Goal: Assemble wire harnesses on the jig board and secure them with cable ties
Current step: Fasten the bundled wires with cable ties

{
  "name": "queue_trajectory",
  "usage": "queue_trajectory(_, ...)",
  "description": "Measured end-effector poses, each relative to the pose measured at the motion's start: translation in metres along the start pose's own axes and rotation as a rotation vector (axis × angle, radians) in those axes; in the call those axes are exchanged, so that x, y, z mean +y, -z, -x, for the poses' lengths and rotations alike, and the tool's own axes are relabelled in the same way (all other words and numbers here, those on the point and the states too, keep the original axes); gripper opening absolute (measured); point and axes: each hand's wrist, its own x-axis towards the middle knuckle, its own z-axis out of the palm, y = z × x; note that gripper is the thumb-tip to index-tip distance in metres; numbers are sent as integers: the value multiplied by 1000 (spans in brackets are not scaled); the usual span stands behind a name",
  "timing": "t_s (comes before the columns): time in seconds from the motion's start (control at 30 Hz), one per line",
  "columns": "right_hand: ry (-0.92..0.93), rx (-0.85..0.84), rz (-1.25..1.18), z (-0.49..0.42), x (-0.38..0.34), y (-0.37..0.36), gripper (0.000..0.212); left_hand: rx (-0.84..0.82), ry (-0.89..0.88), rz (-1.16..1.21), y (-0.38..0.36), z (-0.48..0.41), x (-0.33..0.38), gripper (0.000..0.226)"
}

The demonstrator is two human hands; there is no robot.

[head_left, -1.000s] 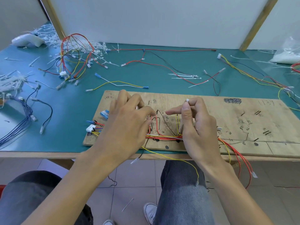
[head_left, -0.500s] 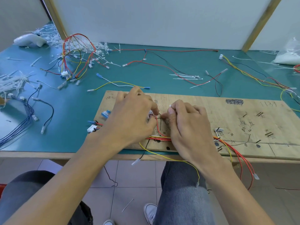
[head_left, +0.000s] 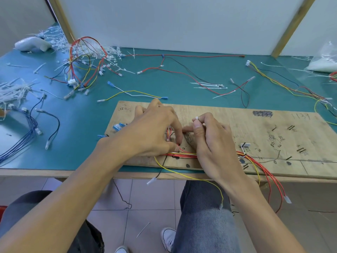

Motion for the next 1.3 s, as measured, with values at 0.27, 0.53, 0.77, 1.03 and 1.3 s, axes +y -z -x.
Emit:
queue_trajectory(0.27, -7, -3, -14, 2, 4, 0, 19, 108, 27, -79, -11, -2, 13, 24)
queue_trajectory(0.53, 18, 34, 26, 2, -2, 0, 20, 258, 51, -3, -21, -2, 16, 31)
queue_trajectory(0.77, 54, 47, 16, 4, -5, 4, 17, 242, 35, 121, -11, 13, 4, 17)
queue_trajectory(1.03, 65, 361, -459, 1, -14, 17, 7, 304, -20, -35, -16, 64, 6, 13)
queue_trajectory(1.3, 75, 237, -292, 7, -20, -7, 5, 302, 51, -62, -25, 60, 17, 9)
